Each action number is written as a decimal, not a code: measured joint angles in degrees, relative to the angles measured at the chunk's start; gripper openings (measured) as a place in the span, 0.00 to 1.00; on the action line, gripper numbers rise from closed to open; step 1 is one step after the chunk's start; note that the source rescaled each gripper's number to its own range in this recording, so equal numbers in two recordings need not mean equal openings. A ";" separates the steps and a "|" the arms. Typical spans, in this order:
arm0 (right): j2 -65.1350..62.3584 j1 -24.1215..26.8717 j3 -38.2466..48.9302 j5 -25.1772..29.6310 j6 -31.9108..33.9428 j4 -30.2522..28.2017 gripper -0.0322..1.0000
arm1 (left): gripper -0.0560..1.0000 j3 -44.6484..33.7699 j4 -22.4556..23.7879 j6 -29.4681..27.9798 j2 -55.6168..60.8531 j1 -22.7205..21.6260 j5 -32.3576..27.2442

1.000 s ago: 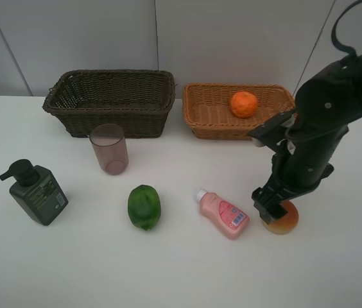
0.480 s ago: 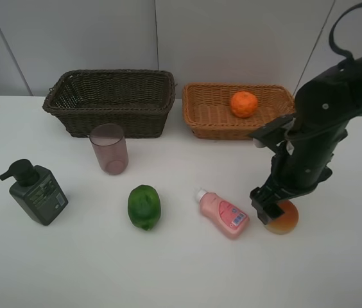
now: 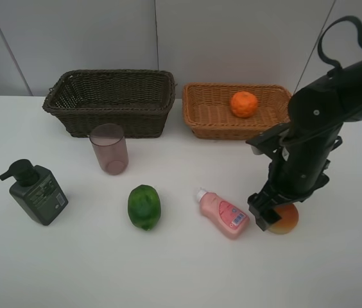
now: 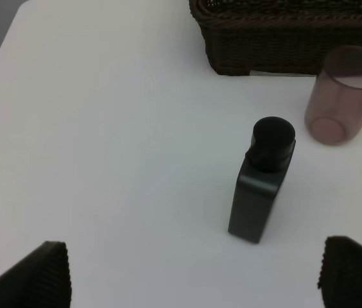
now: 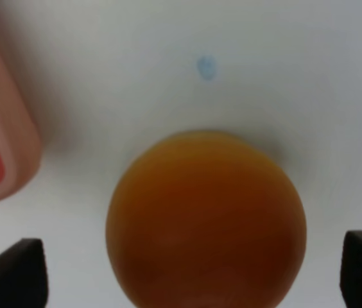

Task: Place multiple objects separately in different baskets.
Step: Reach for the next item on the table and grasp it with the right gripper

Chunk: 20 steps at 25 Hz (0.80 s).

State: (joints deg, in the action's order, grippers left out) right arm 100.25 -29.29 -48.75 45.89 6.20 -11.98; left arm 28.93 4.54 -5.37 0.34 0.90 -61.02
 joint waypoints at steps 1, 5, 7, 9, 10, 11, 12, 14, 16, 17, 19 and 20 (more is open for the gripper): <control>0.00 0.00 0.00 -0.14 0.00 0.00 1.00 | 1.00 0.00 0.00 0.00 0.00 0.00 0.00; 0.89 0.00 0.00 -0.18 0.00 0.00 1.00 | 1.00 0.00 0.00 0.00 0.00 0.00 0.00; 1.88 0.00 0.00 -0.21 0.00 0.00 1.00 | 1.00 0.00 0.00 0.00 0.00 0.00 0.00; 2.78 0.00 0.00 -0.34 0.00 -0.15 1.00 | 1.00 0.00 0.00 0.00 0.00 0.00 0.00; 3.17 0.00 0.00 -0.47 0.00 -0.14 1.00 | 1.00 0.00 0.00 0.00 0.00 0.00 0.00; 3.52 0.00 0.00 -0.55 0.00 -0.28 1.00 | 1.00 0.00 0.00 0.00 0.00 0.00 0.00; 3.74 0.00 0.00 -0.72 0.00 -0.40 1.00 | 1.00 0.00 0.00 0.00 0.00 0.00 0.00; 3.98 0.00 0.00 -1.27 0.00 -0.69 1.00 | 1.00 0.00 0.00 0.00 0.00 0.00 0.00; 3.98 0.00 0.00 -1.90 0.00 -0.94 1.00 | 1.00 0.00 0.00 0.00 0.00 0.00 0.00; 4.03 0.19 0.00 -2.05 0.00 -1.00 1.00 | 1.00 0.00 0.00 0.00 0.00 0.00 0.00; 4.60 0.51 0.00 -2.05 0.00 -1.15 1.00 | 1.00 0.00 0.00 0.00 0.00 0.00 0.00; 5.02 0.71 0.00 -1.99 0.00 -1.48 1.00 | 1.00 0.00 0.00 0.00 0.00 0.00 0.00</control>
State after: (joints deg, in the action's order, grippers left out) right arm 105.27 -28.58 -48.75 43.91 6.20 -13.46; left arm 28.93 4.54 -5.37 0.34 0.90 -61.02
